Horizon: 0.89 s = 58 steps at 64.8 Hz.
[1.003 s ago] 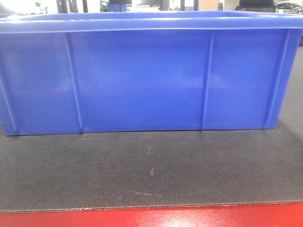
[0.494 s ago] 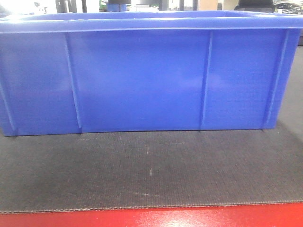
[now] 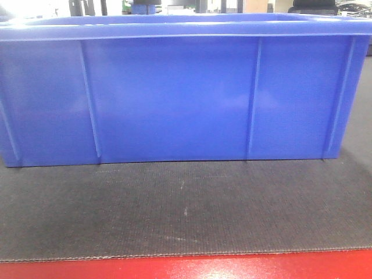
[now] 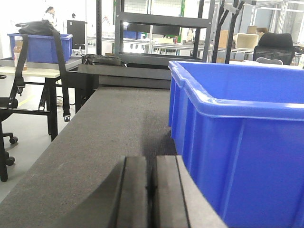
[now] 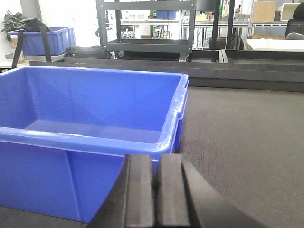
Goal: Move blue bin to conveyor side
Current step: 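Open both grippers and raise them away from the bin rims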
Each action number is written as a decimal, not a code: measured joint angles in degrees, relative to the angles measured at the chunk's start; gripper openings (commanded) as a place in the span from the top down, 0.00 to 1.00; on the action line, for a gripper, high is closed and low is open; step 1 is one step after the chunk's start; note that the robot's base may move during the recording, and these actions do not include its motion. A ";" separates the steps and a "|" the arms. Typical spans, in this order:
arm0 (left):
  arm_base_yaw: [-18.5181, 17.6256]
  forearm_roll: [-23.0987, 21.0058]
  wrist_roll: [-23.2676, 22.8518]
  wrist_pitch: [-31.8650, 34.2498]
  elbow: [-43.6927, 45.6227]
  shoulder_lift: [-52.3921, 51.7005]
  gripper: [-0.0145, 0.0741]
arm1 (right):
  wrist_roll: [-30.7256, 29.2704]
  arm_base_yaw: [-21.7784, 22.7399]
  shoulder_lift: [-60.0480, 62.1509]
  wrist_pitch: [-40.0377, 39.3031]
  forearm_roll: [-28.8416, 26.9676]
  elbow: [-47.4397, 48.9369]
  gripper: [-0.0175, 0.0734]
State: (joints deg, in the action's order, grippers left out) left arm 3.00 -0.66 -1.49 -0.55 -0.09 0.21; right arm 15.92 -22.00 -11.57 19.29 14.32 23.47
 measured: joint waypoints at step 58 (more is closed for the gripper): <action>0.00 0.00 0.00 0.55 0.00 0.00 0.85 | -17.94 4.95 0.90 2.00 -12.54 -1.43 0.90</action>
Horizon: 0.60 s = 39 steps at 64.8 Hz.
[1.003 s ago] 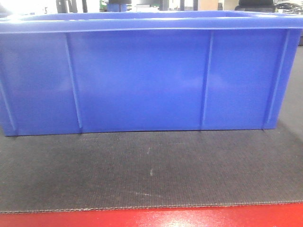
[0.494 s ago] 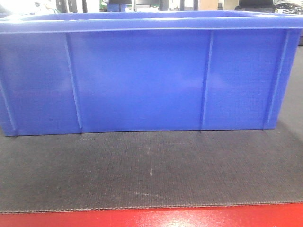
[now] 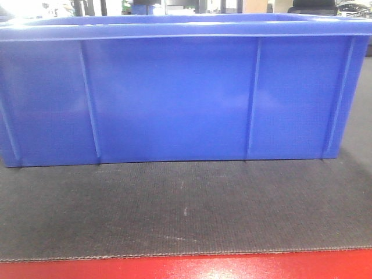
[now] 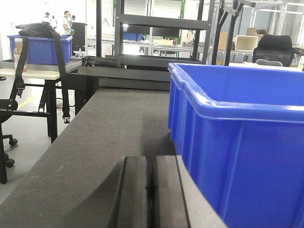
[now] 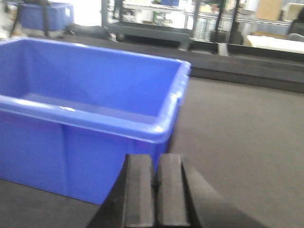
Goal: Move blue bin to conveyor side
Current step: 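Open both grippers and raise them away from the bin rims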
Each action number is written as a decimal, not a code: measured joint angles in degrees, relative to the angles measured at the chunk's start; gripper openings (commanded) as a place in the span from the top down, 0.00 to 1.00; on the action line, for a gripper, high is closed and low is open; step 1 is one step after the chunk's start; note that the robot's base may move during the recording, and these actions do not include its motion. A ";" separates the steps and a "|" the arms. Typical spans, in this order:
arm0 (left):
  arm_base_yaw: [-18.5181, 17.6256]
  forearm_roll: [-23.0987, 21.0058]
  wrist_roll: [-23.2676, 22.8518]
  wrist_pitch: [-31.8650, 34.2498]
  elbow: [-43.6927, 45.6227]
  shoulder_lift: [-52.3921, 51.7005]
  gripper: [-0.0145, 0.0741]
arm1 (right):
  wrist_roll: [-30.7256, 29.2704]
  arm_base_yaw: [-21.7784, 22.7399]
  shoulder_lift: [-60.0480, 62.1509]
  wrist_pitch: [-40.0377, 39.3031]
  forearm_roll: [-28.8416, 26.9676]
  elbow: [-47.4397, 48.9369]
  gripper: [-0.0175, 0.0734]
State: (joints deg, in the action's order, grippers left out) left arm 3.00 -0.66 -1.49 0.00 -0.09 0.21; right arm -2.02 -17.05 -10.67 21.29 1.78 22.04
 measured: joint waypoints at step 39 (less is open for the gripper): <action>0.00 0.00 0.00 0.00 0.00 0.00 0.85 | -2.03 14.14 10.19 -16.39 -10.14 -22.09 0.90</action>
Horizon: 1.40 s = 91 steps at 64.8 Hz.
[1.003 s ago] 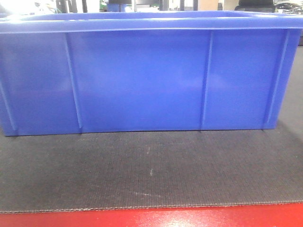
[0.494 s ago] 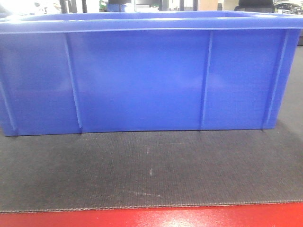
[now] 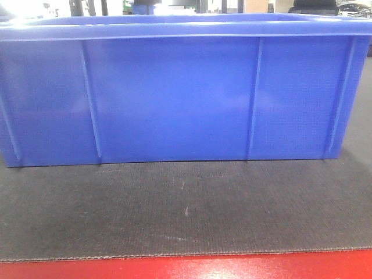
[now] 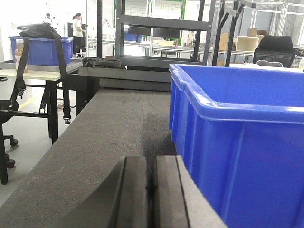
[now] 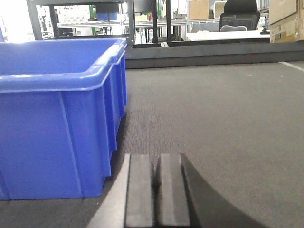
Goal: Move blue bin to conveyor side
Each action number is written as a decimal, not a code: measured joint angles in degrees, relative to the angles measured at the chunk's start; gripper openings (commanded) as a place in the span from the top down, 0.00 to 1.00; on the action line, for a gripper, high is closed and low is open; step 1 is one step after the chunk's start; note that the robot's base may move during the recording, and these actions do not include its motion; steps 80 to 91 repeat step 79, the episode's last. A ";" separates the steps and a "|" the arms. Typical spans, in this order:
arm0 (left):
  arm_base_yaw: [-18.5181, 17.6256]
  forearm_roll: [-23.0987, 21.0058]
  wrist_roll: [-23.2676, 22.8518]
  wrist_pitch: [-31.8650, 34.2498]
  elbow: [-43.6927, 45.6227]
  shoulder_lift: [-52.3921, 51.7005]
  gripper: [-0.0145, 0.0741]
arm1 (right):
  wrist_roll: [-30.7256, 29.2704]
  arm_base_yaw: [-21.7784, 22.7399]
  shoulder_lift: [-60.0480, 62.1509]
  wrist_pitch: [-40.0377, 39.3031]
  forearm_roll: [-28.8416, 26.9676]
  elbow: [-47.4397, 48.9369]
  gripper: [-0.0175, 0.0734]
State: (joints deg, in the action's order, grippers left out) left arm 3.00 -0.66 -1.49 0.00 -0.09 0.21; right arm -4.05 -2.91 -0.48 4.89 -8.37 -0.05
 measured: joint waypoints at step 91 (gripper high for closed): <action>0.00 0.00 0.00 0.00 0.00 0.00 0.85 | 0.00 0.00 0.00 -0.13 0.89 0.00 0.90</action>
